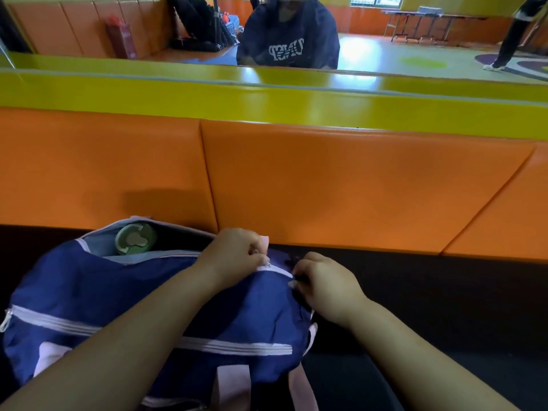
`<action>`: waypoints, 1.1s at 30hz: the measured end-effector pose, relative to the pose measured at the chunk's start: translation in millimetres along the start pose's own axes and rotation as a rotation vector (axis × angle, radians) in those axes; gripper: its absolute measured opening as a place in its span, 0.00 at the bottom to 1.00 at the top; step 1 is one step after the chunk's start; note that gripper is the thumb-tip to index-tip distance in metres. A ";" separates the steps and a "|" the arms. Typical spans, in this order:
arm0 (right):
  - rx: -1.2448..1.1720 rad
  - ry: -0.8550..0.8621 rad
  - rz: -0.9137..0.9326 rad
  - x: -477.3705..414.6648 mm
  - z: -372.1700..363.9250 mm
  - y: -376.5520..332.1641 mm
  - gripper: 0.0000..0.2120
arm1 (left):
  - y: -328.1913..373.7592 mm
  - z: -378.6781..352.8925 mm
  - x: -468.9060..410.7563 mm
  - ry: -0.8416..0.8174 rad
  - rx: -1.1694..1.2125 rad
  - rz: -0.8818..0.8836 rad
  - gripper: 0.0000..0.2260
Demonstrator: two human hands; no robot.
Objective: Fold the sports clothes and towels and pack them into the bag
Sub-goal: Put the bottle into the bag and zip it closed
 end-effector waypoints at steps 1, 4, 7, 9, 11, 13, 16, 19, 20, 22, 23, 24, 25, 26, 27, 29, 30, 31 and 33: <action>0.020 -0.017 -0.020 0.4 -0.5 3.5 0.10 | -8.8 10.2 0.9 0.034 -0.037 0.026 0.03; 0.073 -0.052 -0.047 -1.2 0.8 5.5 0.09 | -39.5 43.2 8.1 0.126 -0.055 0.099 0.02; 0.143 -0.001 -0.005 -15.0 8.5 -17.6 0.10 | -59.8 64.3 17.9 0.208 -0.037 0.132 0.03; 0.157 0.038 0.060 -28.8 12.3 -42.2 0.11 | -62.1 66.9 21.2 0.219 -0.004 0.122 0.03; 0.135 0.046 0.126 -42.1 11.3 -67.6 0.12 | -61.9 65.8 21.8 0.217 0.026 0.110 0.03; 0.147 0.073 0.163 -54.0 6.7 -87.1 0.14 | -62.8 66.7 21.3 0.227 0.040 0.098 0.02; 0.236 0.118 0.184 -64.9 -3.2 -100.2 0.15 | -66.2 68.8 21.8 0.234 0.053 0.085 0.02; 0.263 0.056 0.211 -67.4 -10.0 -97.6 0.10 | -82.2 77.7 24.6 0.243 0.054 0.128 0.04; 0.256 0.040 0.198 -67.0 -9.1 -93.4 0.09 | -92.2 83.8 26.2 0.259 0.060 0.156 0.05; 0.256 0.013 0.167 -65.4 -6.1 -88.5 0.09 | -113.9 98.4 31.7 0.309 0.077 0.215 0.05; 0.280 0.003 0.164 -65.2 -4.7 -90.6 0.09 | -123.3 104.9 35.0 0.334 0.086 0.238 0.04; 0.319 0.001 0.176 -65.7 -2.6 -96.6 0.09 | -130.5 109.7 38.1 0.359 0.088 0.249 0.03; 0.358 0.006 0.197 -67.7 -1.1 -106.0 0.09 | -134.7 113.2 40.9 0.380 0.081 0.253 0.03; 0.381 0.012 0.220 -71.4 0.2 -117.1 0.10 | -136.2 115.1 43.0 0.396 0.077 0.250 0.04; 0.373 0.012 0.237 -76.8 0.2 -128.8 0.10 | -136.8 115.6 44.0 0.402 0.084 0.246 0.04; 0.287 -0.025 0.254 -91.4 -5.4 -149.9 0.13 | -136.8 115.0 44.0 0.401 0.119 0.242 0.05; 0.250 -0.061 0.261 -99.2 -11.4 -159.5 0.14 | -137.5 114.9 43.9 0.403 0.129 0.244 0.04; 0.229 -0.095 0.268 -105.8 -18.3 -168.1 0.15 | -138.7 115.4 43.7 0.405 0.132 0.248 0.04; 0.173 -0.120 0.270 -114.5 -30.3 -177.4 0.14 | -143.7 118.4 45.3 0.426 0.132 0.251 0.02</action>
Point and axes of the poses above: each hand's wrist, its own x-axis away from the middle knuckle, its own z-axis out of the back of the hand, y = z × x, the point moved 7 cm from there along -x, towards the middle knuckle, and after that the axes turned 5 degrees about z, right-handed, at the moved point
